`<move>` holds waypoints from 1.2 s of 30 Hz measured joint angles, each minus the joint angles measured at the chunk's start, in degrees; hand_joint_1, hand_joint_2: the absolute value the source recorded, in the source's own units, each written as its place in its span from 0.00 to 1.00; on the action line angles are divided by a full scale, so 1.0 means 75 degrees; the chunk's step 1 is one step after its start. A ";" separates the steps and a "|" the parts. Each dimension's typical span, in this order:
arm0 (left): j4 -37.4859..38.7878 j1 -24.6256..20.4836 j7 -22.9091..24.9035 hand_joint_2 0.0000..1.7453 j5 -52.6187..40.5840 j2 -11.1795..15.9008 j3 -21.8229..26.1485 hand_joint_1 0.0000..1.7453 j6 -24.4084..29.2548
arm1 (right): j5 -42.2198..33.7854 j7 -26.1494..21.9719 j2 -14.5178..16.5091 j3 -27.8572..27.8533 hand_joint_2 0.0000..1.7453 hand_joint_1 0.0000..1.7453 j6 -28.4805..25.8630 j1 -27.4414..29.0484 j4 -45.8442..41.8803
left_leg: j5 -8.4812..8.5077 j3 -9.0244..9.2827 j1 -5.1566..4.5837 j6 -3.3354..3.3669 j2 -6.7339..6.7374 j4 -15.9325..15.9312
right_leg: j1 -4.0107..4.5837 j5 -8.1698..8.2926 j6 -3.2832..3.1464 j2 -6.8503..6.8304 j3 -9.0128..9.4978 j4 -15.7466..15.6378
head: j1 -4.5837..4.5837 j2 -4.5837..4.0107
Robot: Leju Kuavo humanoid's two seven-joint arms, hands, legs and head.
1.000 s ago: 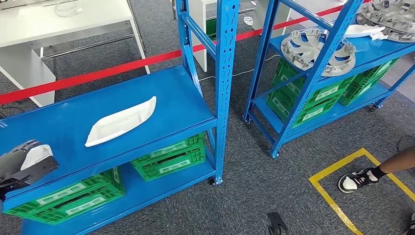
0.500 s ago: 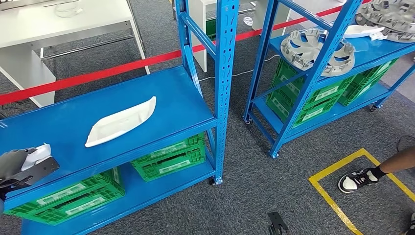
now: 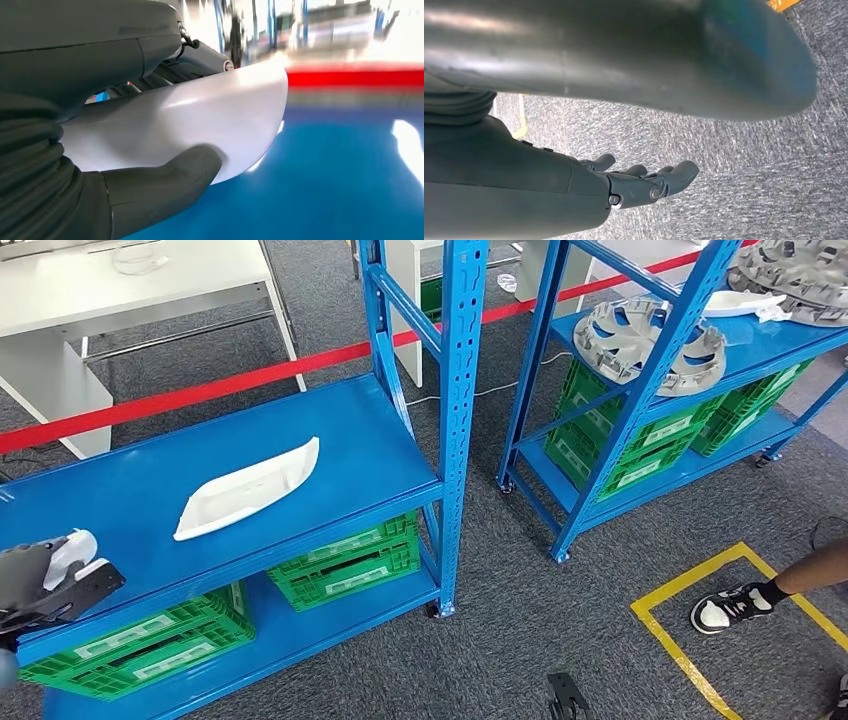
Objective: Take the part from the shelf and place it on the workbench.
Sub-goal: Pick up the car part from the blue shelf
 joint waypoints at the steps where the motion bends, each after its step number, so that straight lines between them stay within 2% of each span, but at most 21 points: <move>1: -0.0055 0.0068 -0.0191 1.00 0.0215 -0.0024 0.0049 1.00 0.0388 | 0.0004 -0.0005 0.0000 -0.0004 0.00 0.00 -0.0007 -0.0001 0.0000 | 0.0001 0.0011 0.0000 -0.0001 -0.0001 0.0000 | 0.0000 0.0001 0.0000 -0.0001 -0.0001 0.0000 | 0.0000 0.0000; 3: -0.0192 0.0203 -0.0692 1.00 0.0828 -0.0098 0.0280 1.00 0.0899 | 0.0019 -0.0026 0.0000 -0.0007 0.00 0.00 -0.0017 -0.0001 0.0000 | 0.0002 0.0011 -0.0001 -0.0002 -0.0002 0.0002 | -0.0001 0.0001 0.0000 -0.0001 0.0000 0.0000 | 0.0000 -0.0001; 6: -0.0700 0.0482 -0.1367 1.00 0.1981 -0.0240 0.0890 1.00 0.1030 | 0.0049 -0.0083 0.0000 -0.0016 0.00 0.00 -0.0023 -0.0003 0.0000 | 0.0000 0.0011 -0.0003 0.0000 0.0000 0.0003 | -0.0002 0.0001 0.0000 0.0001 0.0000 0.0000 | 0.0001 -0.0001; 10: -0.2433 0.1170 -0.1605 1.00 0.3180 -0.0365 0.1733 1.00 0.1014 | 0.0050 -0.0141 0.0000 -0.0038 0.00 0.00 -0.0058 -0.0001 0.0000 | -0.0006 0.0010 -0.0005 0.0006 0.0007 0.0007 | -0.0004 0.0000 0.0001 0.0007 -0.0002 -0.0001 | 0.0001 0.0000; 12: -0.3392 0.1515 -0.1623 1.00 0.3101 -0.0473 0.2097 1.00 0.1515 | 0.0046 -0.0161 -0.0001 -0.0057 0.00 0.00 -0.0074 0.0003 0.0000 | -0.0007 0.0009 -0.0006 0.0008 0.0007 0.0009 | -0.0004 -0.0001 0.0002 0.0007 -0.0002 -0.0001 | 0.0001 0.0000; 15: -0.4845 0.2011 -0.1635 1.00 0.2163 -0.0758 0.2598 1.00 0.2774 | 0.0052 -0.0200 0.0000 -0.0110 0.00 0.00 -0.0108 0.0003 0.0000 | -0.0015 0.0004 -0.0012 0.0020 0.0007 0.0016 | -0.0012 -0.0003 0.0011 0.0006 0.0001 -0.0005 | 0.0000 0.0000; 17: -0.5951 0.2372 -0.1643 1.00 0.1872 -0.1019 0.2902 1.00 0.3126 | 0.0054 -0.0214 -0.0001 -0.0151 0.00 0.00 -0.0119 0.0002 0.0000 | -0.0029 -0.0021 -0.0022 0.0042 0.0006 0.0025 | -0.0025 -0.0010 0.0031 0.0004 0.0011 -0.0010 | 0.0000 0.0000; 21: -0.7959 0.3106 -0.1634 1.00 0.2992 -0.1442 0.3053 1.00 0.3060 | 0.0066 -0.0219 -0.0004 -0.0210 0.00 0.00 -0.0095 0.0009 0.0000 | -0.0067 -0.0037 -0.0041 0.0093 0.0009 0.0040 | -0.0046 -0.0030 0.0078 0.0007 0.0034 -0.0011 | 0.0000 0.0000; 24: -0.9069 0.3676 -0.1636 1.00 0.3380 -0.1593 0.3026 1.00 0.2881 | 0.0129 -0.0221 -0.0011 -0.0222 0.00 0.00 -0.0091 0.0016 0.0000 | -0.0083 -0.0048 -0.0050 0.0125 0.0012 0.0076 | -0.0055 -0.0030 0.0116 0.0006 0.0040 -0.0011 | -0.0001 0.0000; 28: -1.0311 0.4430 -0.1634 1.00 0.3871 -0.1699 0.2999 1.00 0.2228 | 0.0219 -0.0213 -0.0050 -0.0222 0.00 0.00 -0.0105 0.0040 -0.0001 | -0.0026 -0.0024 -0.0040 0.0203 0.0016 0.0099 | -0.0059 0.0001 0.0203 0.0011 0.0051 -0.0012 | 0.0000 0.0000; 29: -1.0550 0.4580 -0.1632 1.00 0.3986 -0.1720 0.2994 1.00 0.2071 | 0.0237 -0.0215 -0.0071 -0.0222 0.00 0.00 -0.0107 0.0046 -0.0001 | 0.0027 -0.0005 -0.0017 0.0232 0.0028 0.0067 | -0.0053 -0.0044 0.0234 0.0002 0.0031 0.0028 | 0.0003 0.0000; 30: -1.0757 0.4719 -0.1632 1.00 0.4099 -0.1743 0.2991 1.00 0.1939 | 0.0253 -0.0225 -0.0094 -0.0222 0.00 0.00 -0.0108 0.0048 -0.0002 | 0.0073 0.0004 0.0010 0.0261 0.0043 0.0028 | -0.0045 -0.0187 0.0261 -0.0014 -0.0030 0.0178 | 0.0013 0.0000; 31: -1.0941 0.4861 -0.1631 1.00 0.4213 -0.1767 0.2989 1.00 0.1818 | 0.0266 -0.0240 -0.0119 -0.0222 0.00 0.00 -0.0106 0.0047 -0.0003 | 0.0113 -0.0004 0.0038 0.0284 0.0063 -0.0004 | -0.0042 -0.0422 0.0288 -0.0035 -0.0148 0.0482 | 0.0028 0.0000; 33: -1.1260 0.5166 -0.1630 1.00 0.4455 -0.1822 0.2988 1.00 0.1524 | 0.0291 -0.0280 -0.0162 -0.0222 0.00 0.00 -0.0100 0.0046 -0.0003 | 0.0129 -0.0069 0.0039 0.0304 0.0102 0.0023 | -0.0055 -0.1024 0.0334 -0.0077 -0.0520 0.1507 | 0.0050 0.0000; 34: -1.1415 0.5329 -0.1628 1.00 0.4546 -0.1864 0.2988 1.00 0.1349 | 0.0306 -0.0301 -0.0184 -0.0222 0.00 0.00 -0.0098 0.0049 -0.0003 | 0.0129 -0.0115 0.0041 0.0304 0.0120 0.0061 | -0.0062 -0.1226 0.0353 -0.0087 -0.0676 0.1975 | 0.0054 0.0000; 35: -1.1559 0.5481 -0.1627 1.00 0.4599 -0.1916 0.2986 1.00 0.1195 | 0.0318 -0.0323 -0.0204 -0.0222 0.00 0.00 -0.0098 0.0053 -0.0003 | 0.0128 -0.0166 0.0045 0.0302 0.0134 0.0108 | -0.0069 -0.1295 0.0369 -0.0097 -0.0723 0.2223 | 0.0054 0.0000; 36: -1.1695 0.5608 -0.1627 1.00 0.4586 -0.1969 0.2982 1.00 0.1099 | 0.0334 -0.0347 -0.0224 -0.0222 0.00 0.00 -0.0098 0.0056 -0.0003 | 0.0125 -0.0219 0.0055 0.0296 0.0140 0.0161 | -0.0079 -0.1213 0.0379 -0.0108 -0.0607 0.2134 | 0.0055 0.0000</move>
